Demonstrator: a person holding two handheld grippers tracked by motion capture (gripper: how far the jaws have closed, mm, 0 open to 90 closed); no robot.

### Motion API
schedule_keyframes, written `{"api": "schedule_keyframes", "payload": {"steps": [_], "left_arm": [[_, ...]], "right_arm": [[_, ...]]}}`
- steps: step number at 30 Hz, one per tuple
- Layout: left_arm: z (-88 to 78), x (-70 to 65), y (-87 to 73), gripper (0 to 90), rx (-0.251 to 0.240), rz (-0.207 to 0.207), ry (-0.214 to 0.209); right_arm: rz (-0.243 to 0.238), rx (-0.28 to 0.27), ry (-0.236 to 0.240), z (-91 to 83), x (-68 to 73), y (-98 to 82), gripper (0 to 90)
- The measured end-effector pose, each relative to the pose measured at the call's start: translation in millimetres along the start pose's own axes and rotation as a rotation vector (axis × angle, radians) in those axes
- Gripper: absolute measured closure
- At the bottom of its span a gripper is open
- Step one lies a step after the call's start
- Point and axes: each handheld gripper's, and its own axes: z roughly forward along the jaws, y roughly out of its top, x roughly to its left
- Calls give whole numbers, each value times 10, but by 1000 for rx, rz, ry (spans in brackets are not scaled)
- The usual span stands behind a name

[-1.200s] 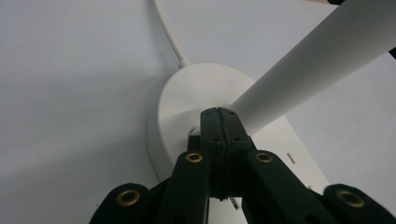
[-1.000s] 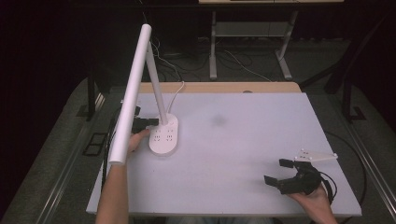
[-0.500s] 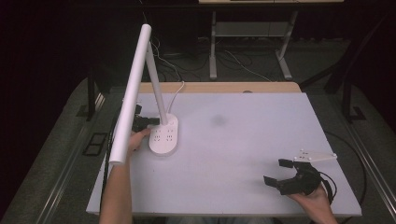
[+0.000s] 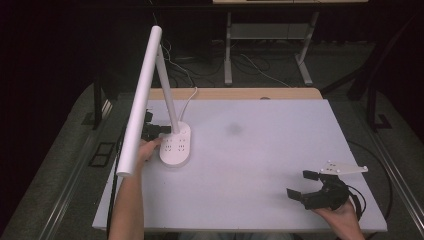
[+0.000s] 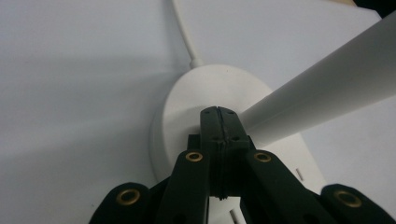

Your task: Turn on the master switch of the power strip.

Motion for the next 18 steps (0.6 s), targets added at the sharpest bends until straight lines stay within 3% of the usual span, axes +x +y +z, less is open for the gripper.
{"api": "schedule_keyframes", "payload": {"steps": [2, 10, 14, 16, 18], "left_arm": [[-2, 14, -14, 900, -8, -22, -16], [-13, 47, -32, 900, -19, -21, -48], [-50, 22, -28, 898, -19, 17, -53], [-68, -2, -24, 897, -17, 45, -19], [-87, -16, -22, 897, -28, 50, -11]], "right_arm": [[-4, -2, 3, -6, 11, -1, 3], [0, -2, -1, -3, 5, -3, 3], [6, -2, 0, 4, 9, -7, 3], [4, 2, 0, 9, 3, -8, 3], [1, 4, -1, 15, -6, -6, 3]]}}
